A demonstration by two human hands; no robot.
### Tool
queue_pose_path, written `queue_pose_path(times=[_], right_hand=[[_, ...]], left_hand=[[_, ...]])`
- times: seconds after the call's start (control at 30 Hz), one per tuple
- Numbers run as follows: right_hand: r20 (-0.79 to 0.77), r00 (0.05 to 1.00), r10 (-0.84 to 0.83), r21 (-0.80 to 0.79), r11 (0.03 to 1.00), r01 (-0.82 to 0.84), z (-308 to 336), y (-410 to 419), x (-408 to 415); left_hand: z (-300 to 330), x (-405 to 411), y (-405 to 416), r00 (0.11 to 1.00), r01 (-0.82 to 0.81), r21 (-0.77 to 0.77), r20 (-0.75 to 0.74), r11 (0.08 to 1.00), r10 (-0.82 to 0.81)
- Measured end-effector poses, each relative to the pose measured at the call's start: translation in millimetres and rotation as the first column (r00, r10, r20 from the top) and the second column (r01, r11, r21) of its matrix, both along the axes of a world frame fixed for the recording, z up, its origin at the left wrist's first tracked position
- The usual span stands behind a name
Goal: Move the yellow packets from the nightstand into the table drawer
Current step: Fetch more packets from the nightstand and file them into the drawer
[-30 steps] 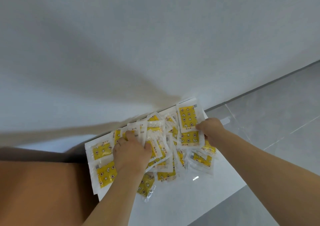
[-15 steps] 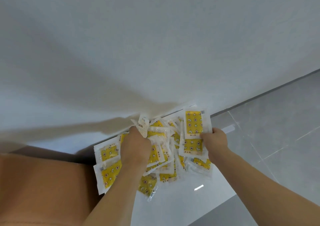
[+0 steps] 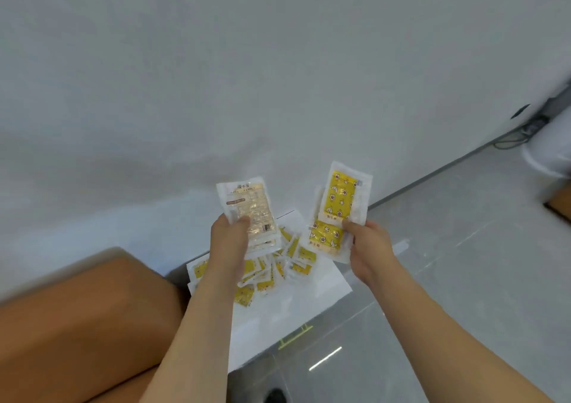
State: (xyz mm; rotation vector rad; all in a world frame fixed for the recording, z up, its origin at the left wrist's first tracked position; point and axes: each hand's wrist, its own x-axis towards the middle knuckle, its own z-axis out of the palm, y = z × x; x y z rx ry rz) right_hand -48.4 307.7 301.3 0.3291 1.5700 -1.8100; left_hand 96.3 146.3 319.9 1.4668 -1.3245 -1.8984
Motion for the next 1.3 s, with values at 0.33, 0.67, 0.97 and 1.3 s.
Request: queue_pose_path(times=[0.33,0.67,0.97,1.3], right_hand=[[-0.032,0.997,-0.07,-0.247,0.967,0.06,133.7,165.1,42.0],[-0.097,0.976,-0.193,-0.314,0.937,0.154,188.6,323.6,70.7],[-0.303,0.934,-0.192,-0.108,0.98,0.167,204.1,488.2,89.8],[-0.336,0.891,-0.304,-0.072,0.952,0.298,213.2,646.2,107.1]], left_hand=[[119.9,21.4,106.5,0.981,0.081,0.014,-0.177,0.997,-0.077],[184.0,11.6,271.3,0.929,0.308,-0.083,-0.186,0.948,-0.319],[192.3,25.4,455.3,0.906,0.383,-0.099,-0.153,0.918,-0.394],[197.9,27.7,595.4,0.835,0.522,-0.061,-0.167,0.851,-0.524]])
